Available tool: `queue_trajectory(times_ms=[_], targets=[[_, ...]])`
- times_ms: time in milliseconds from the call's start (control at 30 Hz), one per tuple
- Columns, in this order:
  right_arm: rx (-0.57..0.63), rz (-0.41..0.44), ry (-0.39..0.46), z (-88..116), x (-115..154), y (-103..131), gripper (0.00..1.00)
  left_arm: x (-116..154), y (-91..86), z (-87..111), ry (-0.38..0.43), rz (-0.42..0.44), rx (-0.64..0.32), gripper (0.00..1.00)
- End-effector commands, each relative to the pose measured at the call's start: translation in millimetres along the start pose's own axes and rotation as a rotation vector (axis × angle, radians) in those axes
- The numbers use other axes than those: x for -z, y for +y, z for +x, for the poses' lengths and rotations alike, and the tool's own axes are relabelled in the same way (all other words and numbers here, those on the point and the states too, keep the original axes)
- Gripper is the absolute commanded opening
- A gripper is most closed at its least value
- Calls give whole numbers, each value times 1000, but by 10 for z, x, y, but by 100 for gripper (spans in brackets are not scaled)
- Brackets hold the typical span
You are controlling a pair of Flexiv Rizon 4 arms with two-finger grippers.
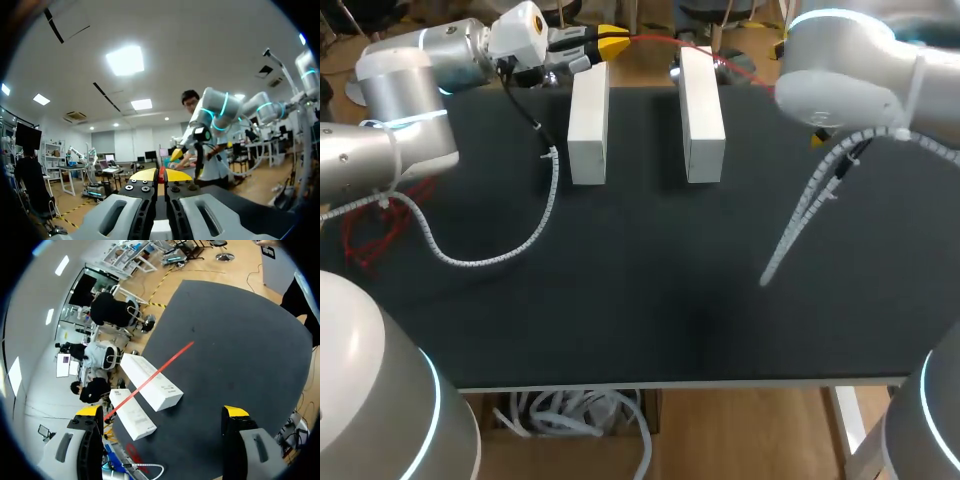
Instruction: Grab the tape and strap the tape.
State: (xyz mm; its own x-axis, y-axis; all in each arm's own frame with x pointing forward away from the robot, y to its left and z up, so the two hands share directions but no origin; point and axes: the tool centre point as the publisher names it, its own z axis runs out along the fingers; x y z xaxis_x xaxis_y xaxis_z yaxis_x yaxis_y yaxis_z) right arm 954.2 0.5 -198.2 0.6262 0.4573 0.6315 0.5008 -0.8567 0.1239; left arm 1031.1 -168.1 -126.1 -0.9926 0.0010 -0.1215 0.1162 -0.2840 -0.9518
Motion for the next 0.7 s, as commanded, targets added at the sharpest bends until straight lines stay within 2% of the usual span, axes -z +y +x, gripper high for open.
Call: queue_trajectory(times_ms=[33, 133, 333, 700], targets=[[72, -48, 639, -189, 58, 28, 100, 1, 7, -9, 2, 1, 1, 0], [103, -83, 699, -201, 35, 46, 100, 1, 7, -9, 2, 1, 1, 0], [157, -135, 754, -239, -5, 57, 100, 1, 7, -9, 2, 1, 1, 0], [177, -185, 769, -299, -16, 14, 100, 1, 7, -9, 2, 1, 1, 0]])
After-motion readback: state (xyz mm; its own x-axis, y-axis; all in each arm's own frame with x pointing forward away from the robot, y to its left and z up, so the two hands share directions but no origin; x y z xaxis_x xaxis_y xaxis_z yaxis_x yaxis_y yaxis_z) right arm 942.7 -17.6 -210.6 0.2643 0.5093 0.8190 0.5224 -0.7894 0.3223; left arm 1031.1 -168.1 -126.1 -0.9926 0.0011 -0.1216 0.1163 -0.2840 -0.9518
